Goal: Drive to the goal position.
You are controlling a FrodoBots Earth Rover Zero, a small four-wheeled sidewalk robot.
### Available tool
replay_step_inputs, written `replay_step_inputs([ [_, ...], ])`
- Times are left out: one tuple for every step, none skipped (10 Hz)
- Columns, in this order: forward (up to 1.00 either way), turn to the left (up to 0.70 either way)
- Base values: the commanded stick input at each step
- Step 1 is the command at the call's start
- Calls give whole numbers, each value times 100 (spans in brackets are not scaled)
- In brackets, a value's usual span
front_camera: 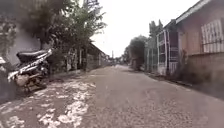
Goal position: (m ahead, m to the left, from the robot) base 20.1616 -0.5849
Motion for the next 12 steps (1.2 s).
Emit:
replay_step_inputs([
  [70, 0],
  [70, 0],
  [70, 0],
  [70, 0],
  [70, 0],
  [70, 0],
  [70, 0],
  [70, 0],
  [70, 0],
  [70, 0],
  [70, 0],
  [70, 0],
])
